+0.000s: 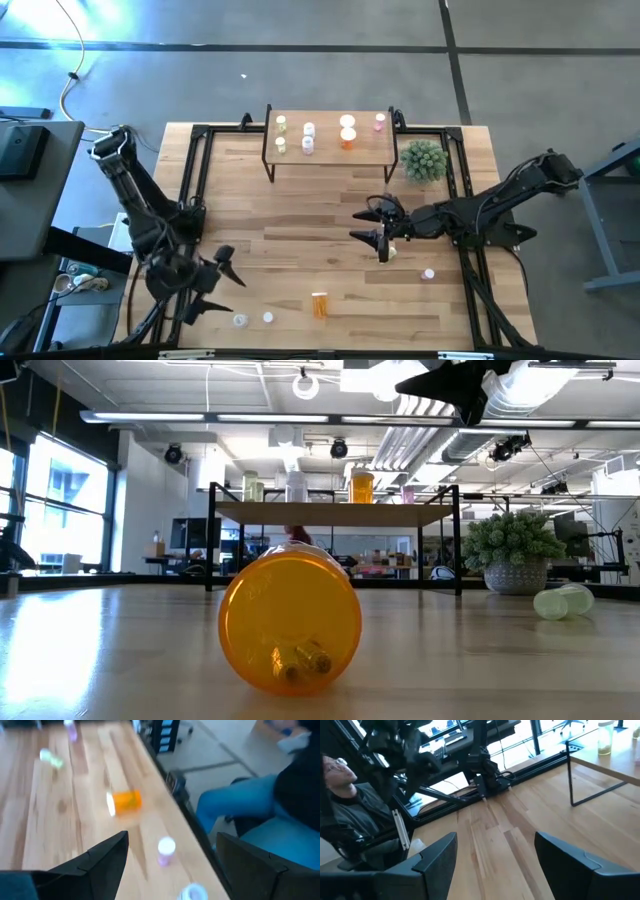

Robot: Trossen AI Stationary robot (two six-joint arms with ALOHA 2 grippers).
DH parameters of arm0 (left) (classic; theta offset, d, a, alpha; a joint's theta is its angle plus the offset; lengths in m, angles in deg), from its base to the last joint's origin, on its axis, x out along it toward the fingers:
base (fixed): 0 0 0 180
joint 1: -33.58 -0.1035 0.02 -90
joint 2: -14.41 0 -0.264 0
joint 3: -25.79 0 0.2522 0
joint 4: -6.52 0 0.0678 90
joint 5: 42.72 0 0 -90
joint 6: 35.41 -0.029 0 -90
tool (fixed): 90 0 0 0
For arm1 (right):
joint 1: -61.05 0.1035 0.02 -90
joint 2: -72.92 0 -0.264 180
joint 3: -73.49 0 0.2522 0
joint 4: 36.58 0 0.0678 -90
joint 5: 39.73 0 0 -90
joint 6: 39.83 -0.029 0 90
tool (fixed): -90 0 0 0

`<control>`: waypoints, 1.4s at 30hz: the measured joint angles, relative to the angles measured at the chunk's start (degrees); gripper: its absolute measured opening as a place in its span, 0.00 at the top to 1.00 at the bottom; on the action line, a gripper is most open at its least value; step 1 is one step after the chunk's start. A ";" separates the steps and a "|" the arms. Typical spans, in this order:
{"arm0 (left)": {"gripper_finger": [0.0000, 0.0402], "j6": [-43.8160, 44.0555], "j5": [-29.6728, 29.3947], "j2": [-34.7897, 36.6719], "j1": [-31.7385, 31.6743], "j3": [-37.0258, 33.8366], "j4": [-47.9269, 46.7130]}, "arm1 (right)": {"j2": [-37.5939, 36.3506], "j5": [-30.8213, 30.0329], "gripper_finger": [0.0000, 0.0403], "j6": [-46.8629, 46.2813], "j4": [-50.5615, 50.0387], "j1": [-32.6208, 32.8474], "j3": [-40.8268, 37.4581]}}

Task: Pick and place medicine bottles onto shelf by color
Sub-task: Put the transparent pill bottle aligned with the other transparent pill bottles on the shelf

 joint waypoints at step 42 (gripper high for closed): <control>0.27 28.12 0.56 -30.69 5.82 -0.02 8.57 | 0.00 -0.26 0.36 0.02 -2.18 0.19 0.00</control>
